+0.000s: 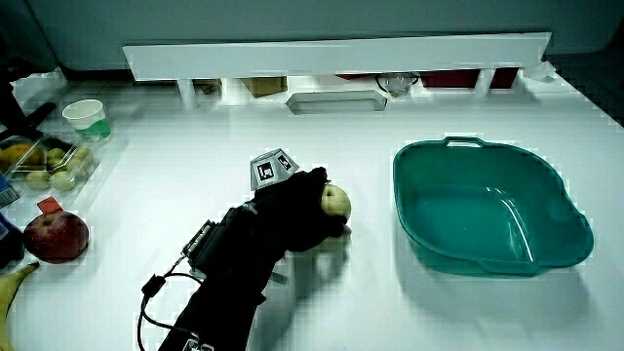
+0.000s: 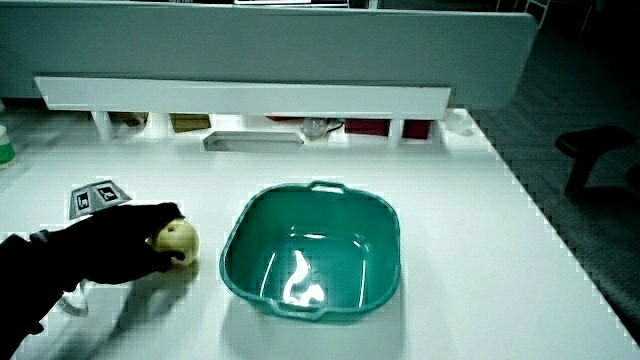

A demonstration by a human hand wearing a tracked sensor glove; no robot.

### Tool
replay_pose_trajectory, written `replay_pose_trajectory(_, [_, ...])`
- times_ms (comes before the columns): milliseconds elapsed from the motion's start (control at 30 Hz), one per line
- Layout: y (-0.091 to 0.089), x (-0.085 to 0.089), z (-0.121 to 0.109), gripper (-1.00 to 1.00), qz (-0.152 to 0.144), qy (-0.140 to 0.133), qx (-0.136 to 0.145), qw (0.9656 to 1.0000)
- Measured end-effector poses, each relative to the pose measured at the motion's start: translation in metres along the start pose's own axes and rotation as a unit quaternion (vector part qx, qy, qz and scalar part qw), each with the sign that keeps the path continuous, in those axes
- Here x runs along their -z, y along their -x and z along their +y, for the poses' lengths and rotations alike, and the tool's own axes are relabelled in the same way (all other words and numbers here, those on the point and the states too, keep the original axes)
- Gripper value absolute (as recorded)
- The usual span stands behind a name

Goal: Place pear on desk

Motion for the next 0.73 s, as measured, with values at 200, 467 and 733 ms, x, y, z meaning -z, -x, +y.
replay_pose_trajectory(200, [0.003,0.004,-0.006,-0.85,0.028,0.028,-0.017,0.9991])
replay_pose_trajectory(467, [0.011,0.006,-0.030,-1.00,0.049,0.015,-0.013,0.9986])
replay_pose_trajectory(733, [0.007,0.002,-0.083,-1.00,0.033,-0.030,0.002,0.9990])
